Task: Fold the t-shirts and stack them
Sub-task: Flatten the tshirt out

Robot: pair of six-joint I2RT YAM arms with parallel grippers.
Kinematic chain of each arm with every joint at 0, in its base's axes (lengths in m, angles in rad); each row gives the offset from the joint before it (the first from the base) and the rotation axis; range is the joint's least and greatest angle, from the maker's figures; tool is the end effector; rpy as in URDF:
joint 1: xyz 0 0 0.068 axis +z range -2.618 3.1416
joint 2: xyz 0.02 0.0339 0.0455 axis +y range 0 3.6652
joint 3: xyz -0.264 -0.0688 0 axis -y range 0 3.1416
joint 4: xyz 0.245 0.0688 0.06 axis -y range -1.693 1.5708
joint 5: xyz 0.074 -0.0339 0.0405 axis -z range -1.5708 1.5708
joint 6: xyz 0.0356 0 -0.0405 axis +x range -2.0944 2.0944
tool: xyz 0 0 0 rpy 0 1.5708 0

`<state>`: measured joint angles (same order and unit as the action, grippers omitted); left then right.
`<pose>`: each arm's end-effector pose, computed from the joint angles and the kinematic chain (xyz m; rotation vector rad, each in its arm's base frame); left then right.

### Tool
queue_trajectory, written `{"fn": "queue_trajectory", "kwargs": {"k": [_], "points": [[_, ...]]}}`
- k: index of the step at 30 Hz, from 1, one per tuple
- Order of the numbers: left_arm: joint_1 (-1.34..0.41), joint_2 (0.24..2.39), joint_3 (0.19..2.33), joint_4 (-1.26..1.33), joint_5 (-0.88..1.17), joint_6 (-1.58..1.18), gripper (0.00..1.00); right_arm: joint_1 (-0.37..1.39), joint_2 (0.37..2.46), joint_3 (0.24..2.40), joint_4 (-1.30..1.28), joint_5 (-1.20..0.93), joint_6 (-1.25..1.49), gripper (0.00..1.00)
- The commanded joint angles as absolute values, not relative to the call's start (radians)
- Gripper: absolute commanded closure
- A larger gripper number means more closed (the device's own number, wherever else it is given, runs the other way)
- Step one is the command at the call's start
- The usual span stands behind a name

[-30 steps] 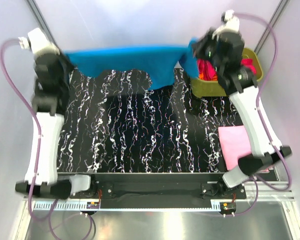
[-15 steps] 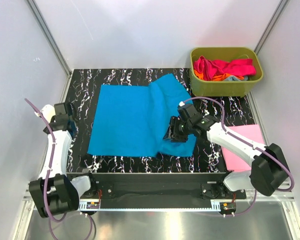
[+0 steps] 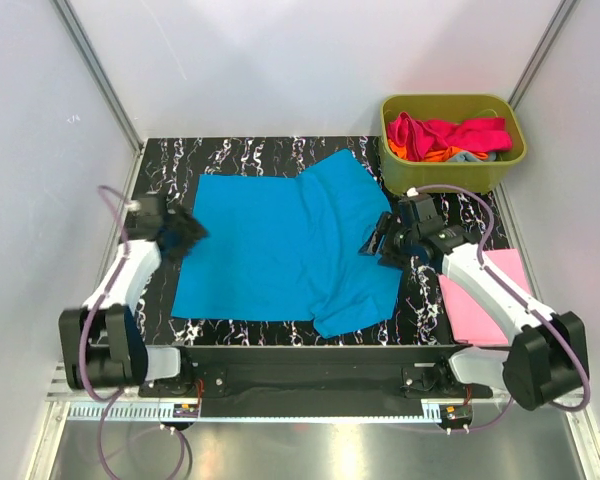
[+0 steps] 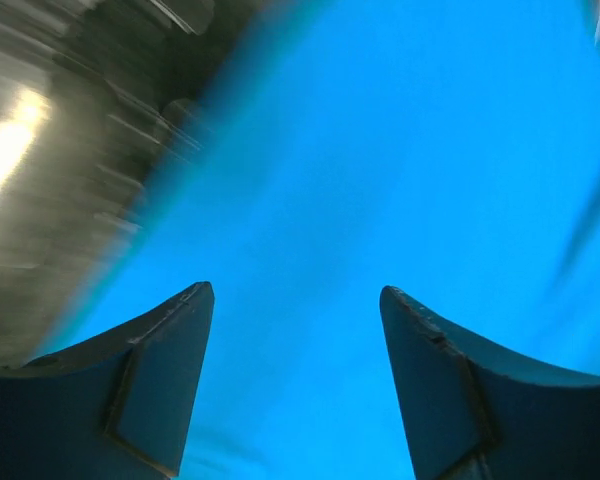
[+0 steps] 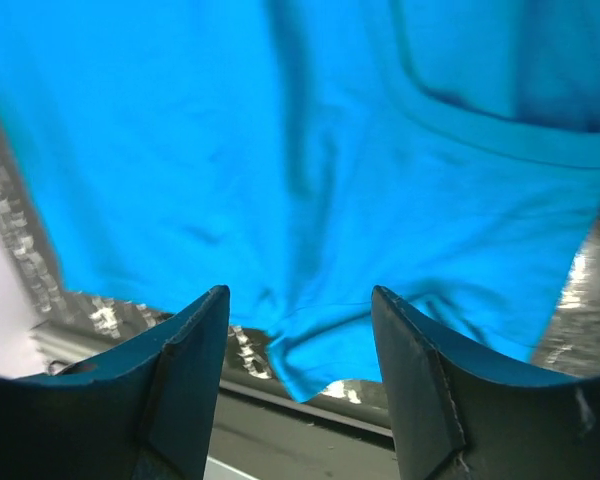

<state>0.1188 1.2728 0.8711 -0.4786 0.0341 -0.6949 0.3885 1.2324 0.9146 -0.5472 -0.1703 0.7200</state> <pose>0.2595 0.0298 0.2408 -0.9647 2.2772 -0.2931 0.2333 0.1020 0.2599 0.3409 2.5229 0.6779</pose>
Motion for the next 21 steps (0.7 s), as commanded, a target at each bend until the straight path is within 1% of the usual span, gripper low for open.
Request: {"fn": "queue_trajectory", "kwargs": {"k": [1,2,5,10,12,14,16,19,21], "points": [[-0.032,1.350,0.835,-0.377,0.288,-0.641,0.30,0.376,1.288,0.933,-0.610,-0.126,0.678,0.36],[-0.098,1.368,0.833,-0.374,0.285,-0.640,0.30,0.377,1.299,0.928,-0.632,-0.124,0.684,0.36],[-0.156,1.446,0.830,-0.364,0.297,-0.629,0.29,0.377,1.307,0.881,-0.618,-0.140,0.690,0.36],[-0.156,1.577,0.908,-0.365,0.308,-0.612,0.30,0.373,1.413,0.903,-0.548,-0.095,0.634,0.35],[-0.150,1.607,0.922,-0.377,0.287,-0.618,0.30,0.374,1.500,0.960,-0.515,-0.046,0.603,0.35],[-0.129,1.629,0.919,-0.382,0.275,-0.641,0.30,0.374,1.604,1.041,-0.517,-0.031,0.555,0.37],[-0.108,1.663,0.913,-0.384,0.278,-0.663,0.30,0.374,1.658,1.089,-0.512,-0.014,0.537,0.39],[-0.061,1.713,0.914,-0.383,0.302,-0.672,0.30,0.376,1.752,1.181,-0.502,-0.006,0.532,0.39],[-0.028,1.736,0.928,-0.382,0.322,-0.675,0.30,0.379,1.819,1.221,-0.503,0.035,0.532,0.39]]}}
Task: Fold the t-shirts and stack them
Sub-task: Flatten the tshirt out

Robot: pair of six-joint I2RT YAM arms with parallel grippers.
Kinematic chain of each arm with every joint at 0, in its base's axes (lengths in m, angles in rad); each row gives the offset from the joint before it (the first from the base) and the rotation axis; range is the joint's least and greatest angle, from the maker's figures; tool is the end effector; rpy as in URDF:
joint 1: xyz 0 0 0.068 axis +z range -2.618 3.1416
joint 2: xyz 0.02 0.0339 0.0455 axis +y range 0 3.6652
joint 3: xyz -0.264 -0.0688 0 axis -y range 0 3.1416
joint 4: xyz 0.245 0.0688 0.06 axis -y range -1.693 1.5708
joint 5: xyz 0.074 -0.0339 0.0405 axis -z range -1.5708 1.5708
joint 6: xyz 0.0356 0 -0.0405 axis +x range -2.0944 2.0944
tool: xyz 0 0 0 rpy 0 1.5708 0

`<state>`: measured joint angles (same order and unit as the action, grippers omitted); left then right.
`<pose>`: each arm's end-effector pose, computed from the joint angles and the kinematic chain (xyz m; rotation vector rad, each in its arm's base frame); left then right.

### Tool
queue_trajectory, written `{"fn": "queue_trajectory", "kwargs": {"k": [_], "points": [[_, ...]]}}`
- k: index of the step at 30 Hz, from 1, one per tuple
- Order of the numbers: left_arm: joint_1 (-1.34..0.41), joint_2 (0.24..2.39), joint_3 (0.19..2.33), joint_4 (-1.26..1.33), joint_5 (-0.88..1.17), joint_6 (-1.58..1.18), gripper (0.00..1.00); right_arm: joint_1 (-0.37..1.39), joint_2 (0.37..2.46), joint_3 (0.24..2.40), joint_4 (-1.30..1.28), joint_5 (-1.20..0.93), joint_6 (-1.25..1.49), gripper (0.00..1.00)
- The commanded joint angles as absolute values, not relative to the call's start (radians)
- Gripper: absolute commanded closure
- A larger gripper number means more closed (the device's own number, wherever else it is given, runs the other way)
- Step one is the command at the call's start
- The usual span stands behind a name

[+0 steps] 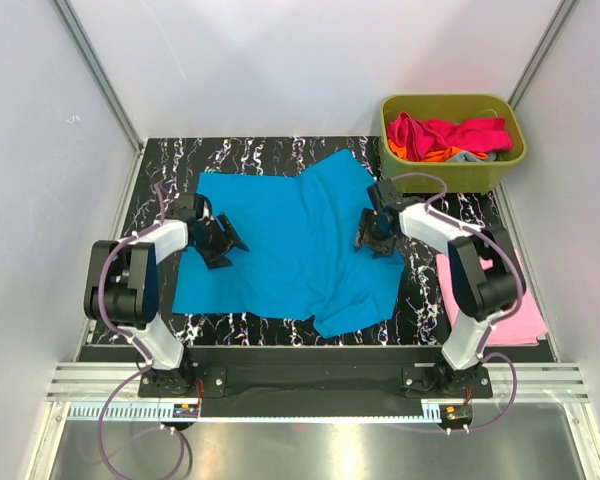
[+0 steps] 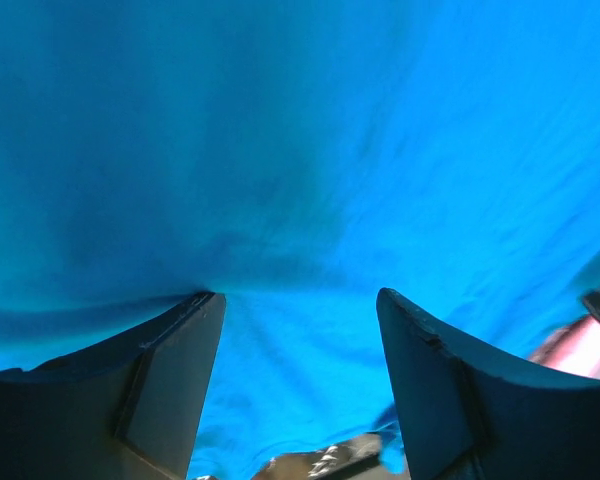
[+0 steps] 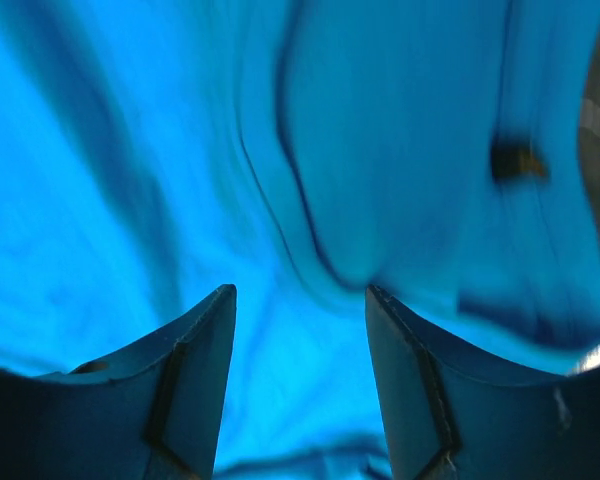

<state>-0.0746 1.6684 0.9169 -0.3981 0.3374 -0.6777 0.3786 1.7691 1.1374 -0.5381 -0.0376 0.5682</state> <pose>0.3080 -0.0348 0.1546 -0.7339 2.7028 -0.6631 0.3228 0.1298 0.1752 0.2531 2.7742 0.3047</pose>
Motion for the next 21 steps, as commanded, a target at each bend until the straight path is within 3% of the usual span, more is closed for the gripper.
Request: {"fn": "queue_trajectory", "kwargs": {"k": [1,7,15,17,21], "points": [[-0.019,1.758,0.939,-0.382,0.324,-0.669,0.30,0.379,1.842,1.241,-0.503,0.046,0.537,0.39],[0.029,1.847,1.060,-0.382,0.345,-0.661,0.30,0.382,2.072,1.468,-0.517,0.095,0.487,0.39],[0.032,1.876,1.164,-0.408,0.334,-0.663,0.30,0.376,2.387,2.037,-0.692,0.231,0.287,0.37],[0.032,1.832,1.169,-0.437,0.280,-0.646,0.30,0.376,2.413,2.172,-0.762,0.271,0.255,0.34],[0.029,1.659,1.137,-0.530,0.144,-0.595,0.30,0.376,2.307,2.146,-0.791,0.296,0.276,0.28]]}}
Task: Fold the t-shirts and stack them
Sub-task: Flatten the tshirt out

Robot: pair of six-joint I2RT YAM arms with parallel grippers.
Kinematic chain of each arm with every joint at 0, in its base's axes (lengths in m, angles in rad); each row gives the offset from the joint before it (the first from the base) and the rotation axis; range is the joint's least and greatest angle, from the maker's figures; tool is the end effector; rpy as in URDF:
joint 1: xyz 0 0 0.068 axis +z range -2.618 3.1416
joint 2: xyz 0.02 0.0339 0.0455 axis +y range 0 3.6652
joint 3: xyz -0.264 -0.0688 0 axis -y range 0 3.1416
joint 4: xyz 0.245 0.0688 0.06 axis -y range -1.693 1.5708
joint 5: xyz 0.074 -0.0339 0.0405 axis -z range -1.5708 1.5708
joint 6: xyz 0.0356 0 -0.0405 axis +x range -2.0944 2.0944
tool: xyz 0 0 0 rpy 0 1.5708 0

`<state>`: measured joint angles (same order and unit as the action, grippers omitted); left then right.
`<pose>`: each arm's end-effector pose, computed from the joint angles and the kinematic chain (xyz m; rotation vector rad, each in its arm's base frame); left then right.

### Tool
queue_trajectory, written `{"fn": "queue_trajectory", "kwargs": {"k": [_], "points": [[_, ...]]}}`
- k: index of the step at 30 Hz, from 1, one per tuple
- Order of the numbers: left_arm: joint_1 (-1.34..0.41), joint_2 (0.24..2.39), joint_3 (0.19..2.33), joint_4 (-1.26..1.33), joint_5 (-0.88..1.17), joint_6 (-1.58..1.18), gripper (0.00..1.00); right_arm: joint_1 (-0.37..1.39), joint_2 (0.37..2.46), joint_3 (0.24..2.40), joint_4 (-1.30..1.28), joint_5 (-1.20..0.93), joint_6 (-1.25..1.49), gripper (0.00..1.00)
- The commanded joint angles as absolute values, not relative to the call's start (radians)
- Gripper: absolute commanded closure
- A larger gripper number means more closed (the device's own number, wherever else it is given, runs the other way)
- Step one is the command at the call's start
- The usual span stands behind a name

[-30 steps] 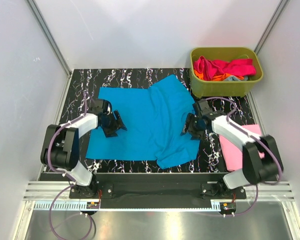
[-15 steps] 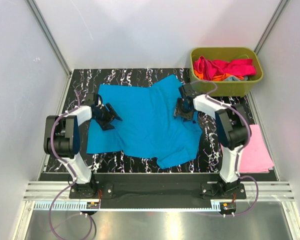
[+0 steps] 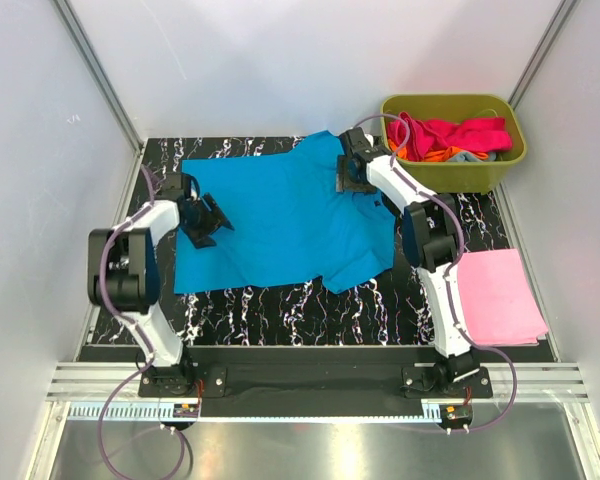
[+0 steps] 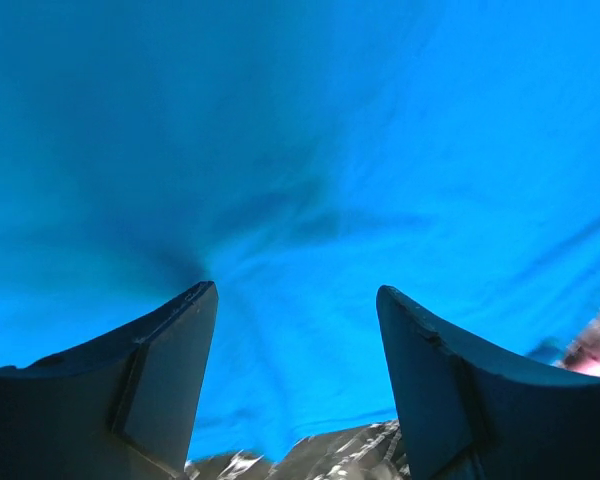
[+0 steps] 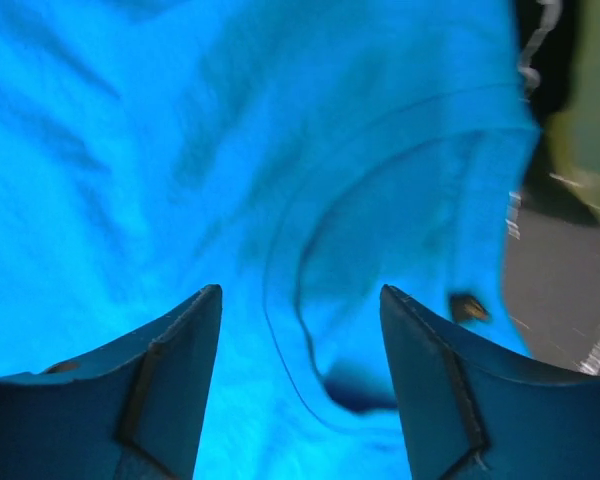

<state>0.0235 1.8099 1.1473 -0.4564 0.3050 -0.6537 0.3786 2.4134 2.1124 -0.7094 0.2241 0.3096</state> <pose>0.3599 -0.0022 0.1695 -0.8204 2.6215 -0.5967 0.4922 0.1873 0.1818 -0.0054 2.5427 -0.0225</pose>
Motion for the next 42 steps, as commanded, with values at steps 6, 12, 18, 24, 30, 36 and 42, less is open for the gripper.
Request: {"fn": "queue_trajectory", "kwargs": {"k": [6,12,18,24,30,36,42], "points": [[0.044,1.283,0.903,-0.647,-0.110,-0.665,0.30,0.379,2.007,1.832,-0.793,0.227,0.362,0.23],[0.190,1.117,0.716,-0.707,-0.140,-0.750,0.36,0.393,1.682,1.496,-0.721,0.036,0.446,0.20],[0.316,1.251,0.732,-0.712,-0.083,-0.749,0.41,0.405,1.488,1.232,-0.660,-0.078,0.524,0.26],[0.333,1.324,0.739,-0.690,-0.075,-0.761,0.44,0.405,1.367,1.039,-0.614,-0.110,0.557,0.33],[0.333,1.384,0.709,-0.624,-0.005,-0.773,0.44,0.403,1.295,0.947,-0.607,-0.091,0.558,0.34],[0.334,1.440,0.710,-0.581,-0.009,-0.767,0.48,0.403,1.275,0.919,-0.607,-0.078,0.537,0.34],[0.333,1.494,0.741,-0.565,-0.006,-0.759,0.60,0.403,1.279,0.893,-0.603,-0.089,0.555,0.34]]}}
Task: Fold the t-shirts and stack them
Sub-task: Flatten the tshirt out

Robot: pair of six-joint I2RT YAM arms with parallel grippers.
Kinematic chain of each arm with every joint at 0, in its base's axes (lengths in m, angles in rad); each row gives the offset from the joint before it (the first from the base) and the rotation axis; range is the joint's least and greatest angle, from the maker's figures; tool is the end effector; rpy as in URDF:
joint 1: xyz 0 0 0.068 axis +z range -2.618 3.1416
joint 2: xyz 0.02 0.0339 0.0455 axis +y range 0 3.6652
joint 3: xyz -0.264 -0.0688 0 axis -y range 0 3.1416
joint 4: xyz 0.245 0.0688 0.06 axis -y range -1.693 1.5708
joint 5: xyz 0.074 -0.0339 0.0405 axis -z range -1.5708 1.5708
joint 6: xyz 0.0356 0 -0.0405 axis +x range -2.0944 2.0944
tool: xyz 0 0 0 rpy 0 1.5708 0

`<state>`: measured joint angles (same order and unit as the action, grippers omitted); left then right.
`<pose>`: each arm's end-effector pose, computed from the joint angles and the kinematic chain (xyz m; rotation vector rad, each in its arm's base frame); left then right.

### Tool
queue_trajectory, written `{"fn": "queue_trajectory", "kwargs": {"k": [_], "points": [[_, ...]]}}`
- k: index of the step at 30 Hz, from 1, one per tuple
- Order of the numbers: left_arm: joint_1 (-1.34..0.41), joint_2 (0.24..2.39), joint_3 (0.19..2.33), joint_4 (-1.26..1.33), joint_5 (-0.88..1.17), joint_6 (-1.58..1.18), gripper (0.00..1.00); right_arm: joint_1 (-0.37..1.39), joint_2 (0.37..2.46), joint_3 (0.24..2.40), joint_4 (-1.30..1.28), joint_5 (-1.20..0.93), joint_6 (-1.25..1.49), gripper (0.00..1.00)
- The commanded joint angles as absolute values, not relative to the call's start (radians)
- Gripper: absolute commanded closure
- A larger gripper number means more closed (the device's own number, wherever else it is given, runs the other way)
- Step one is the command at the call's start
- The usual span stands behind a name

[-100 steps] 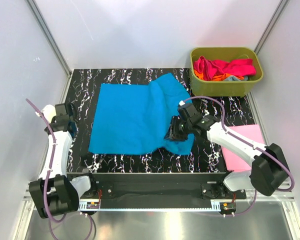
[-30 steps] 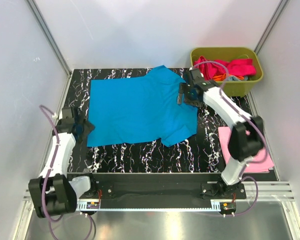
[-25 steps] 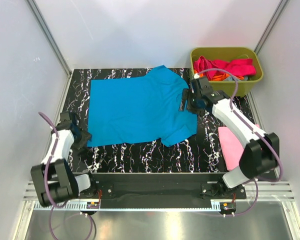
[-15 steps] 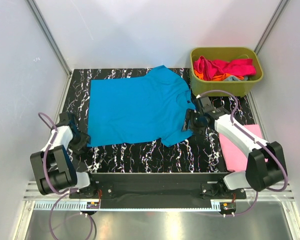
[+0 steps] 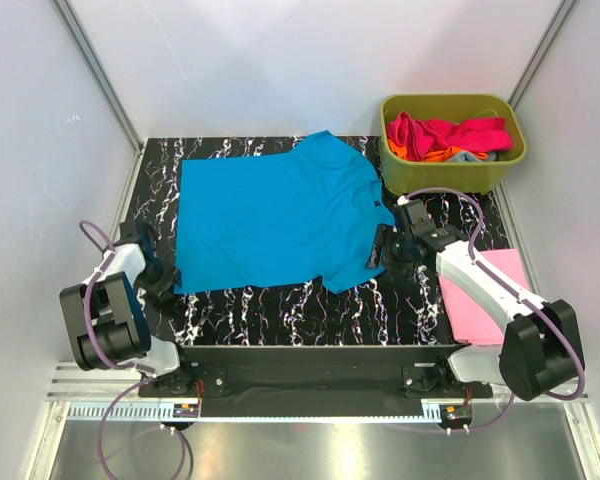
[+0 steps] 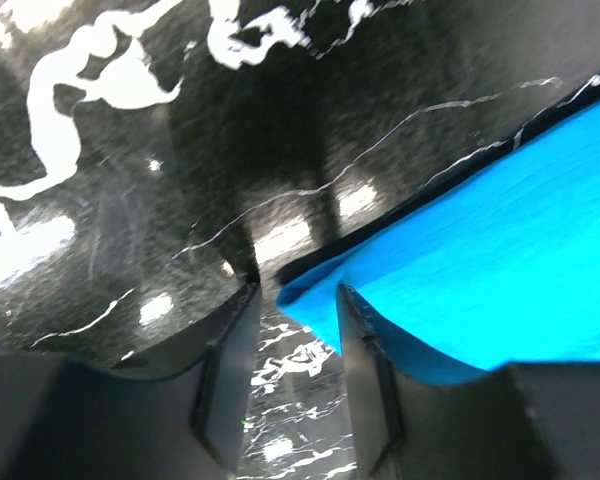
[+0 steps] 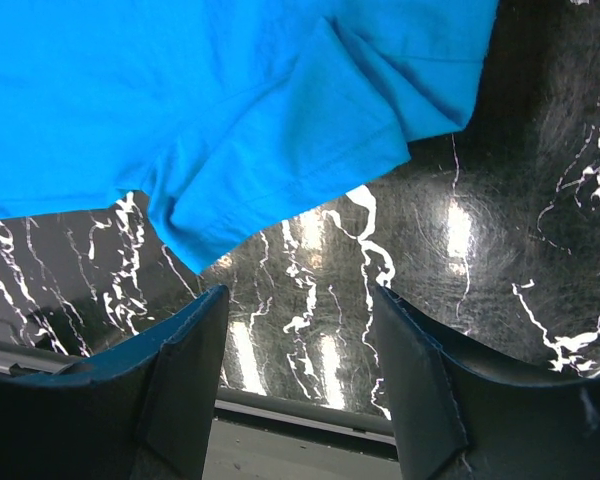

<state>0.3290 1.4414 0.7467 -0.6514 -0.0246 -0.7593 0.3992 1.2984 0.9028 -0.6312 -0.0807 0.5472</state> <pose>0.2240 0.0774 0.1577 -1.5134 2.4933 -0.0352 0.2337 0.1017 0.2350 0.1668 2.6551 0.4337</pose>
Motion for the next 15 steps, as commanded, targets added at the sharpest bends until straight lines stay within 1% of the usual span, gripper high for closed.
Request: {"fn": "queue_trajectory", "kwargs": {"k": [1,2,5,6,10,13,15], "points": [[0.333,1.497,0.739,-0.560,-0.006,-0.761,0.62,0.403,1.279,0.888,-0.601,-0.090,0.560,0.34],[0.333,1.500,0.736,-0.554,0.018,-0.761,0.63,0.403,1.279,0.885,-0.600,-0.094,0.566,0.34],[0.334,1.511,0.735,-0.531,0.050,-0.750,0.73,0.403,1.276,0.874,-0.600,-0.100,0.580,0.34],[0.333,1.516,0.736,-0.526,0.063,-0.738,0.82,0.403,1.275,0.870,-0.598,-0.100,0.583,0.34],[0.333,1.506,0.721,-0.529,0.097,-0.729,0.96,0.403,1.276,0.851,-0.600,-0.100,0.607,0.34],[0.333,1.470,0.687,-0.534,0.098,-0.744,1.00,0.402,1.288,0.828,-0.598,-0.092,0.652,0.33],[0.333,1.434,0.669,-0.535,0.103,-0.761,1.00,0.388,1.302,0.812,-0.594,-0.091,0.689,0.33]]}}
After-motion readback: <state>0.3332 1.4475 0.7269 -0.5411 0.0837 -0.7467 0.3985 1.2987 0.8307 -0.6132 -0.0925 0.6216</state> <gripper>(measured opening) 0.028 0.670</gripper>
